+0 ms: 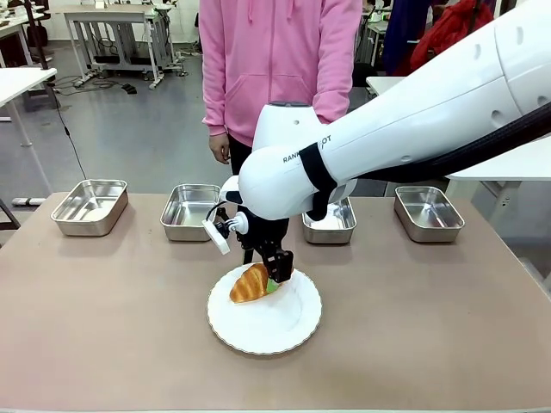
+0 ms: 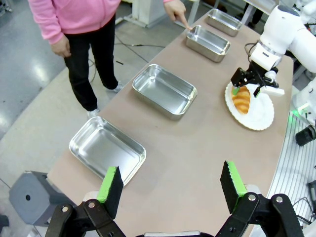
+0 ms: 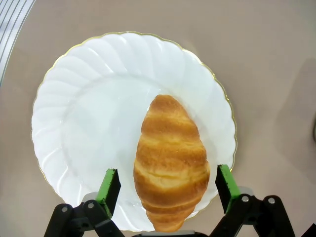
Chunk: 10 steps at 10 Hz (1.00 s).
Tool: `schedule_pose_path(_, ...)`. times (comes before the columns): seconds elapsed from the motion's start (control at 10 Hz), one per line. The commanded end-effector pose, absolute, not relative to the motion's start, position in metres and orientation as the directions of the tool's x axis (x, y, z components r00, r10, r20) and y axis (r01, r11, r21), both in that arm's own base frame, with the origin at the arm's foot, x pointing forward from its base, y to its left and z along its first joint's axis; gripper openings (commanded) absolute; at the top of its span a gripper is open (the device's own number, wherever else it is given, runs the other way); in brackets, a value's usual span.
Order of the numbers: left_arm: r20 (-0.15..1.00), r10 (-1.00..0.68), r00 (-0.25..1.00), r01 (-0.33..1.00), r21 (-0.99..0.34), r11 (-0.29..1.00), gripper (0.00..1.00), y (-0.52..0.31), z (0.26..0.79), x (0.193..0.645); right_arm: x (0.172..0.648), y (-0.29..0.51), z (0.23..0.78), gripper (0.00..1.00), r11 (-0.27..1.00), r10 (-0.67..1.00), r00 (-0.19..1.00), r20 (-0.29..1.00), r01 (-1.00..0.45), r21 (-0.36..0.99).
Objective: Place the bread in the container.
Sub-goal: Place the Butter Roll into the Airtight Container indicated by the human.
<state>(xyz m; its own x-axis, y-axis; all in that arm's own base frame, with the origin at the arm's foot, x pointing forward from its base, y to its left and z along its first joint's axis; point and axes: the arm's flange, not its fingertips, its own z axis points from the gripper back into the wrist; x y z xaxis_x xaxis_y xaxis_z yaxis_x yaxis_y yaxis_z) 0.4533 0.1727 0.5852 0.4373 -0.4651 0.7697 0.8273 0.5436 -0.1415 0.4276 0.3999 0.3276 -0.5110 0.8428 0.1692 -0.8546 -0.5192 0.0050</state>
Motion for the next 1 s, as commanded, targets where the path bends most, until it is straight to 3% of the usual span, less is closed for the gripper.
schedule_pose_path(0.0,0.775,-0.464,0.429,0.831,-0.137,0.538,1.00,0.172,0.587,0.452,0.422,0.402,0.322,1.00,-0.518,0.846,-0.513,0.146,-0.855,-0.005)
schedule_pose_path(0.9,0.775,-0.464,0.429,0.831,-0.137,0.538,1.00,0.172,0.587,0.452,0.422,0.402,0.302,1.00,-0.520,0.843,-0.512,0.163,-0.854,0.009)
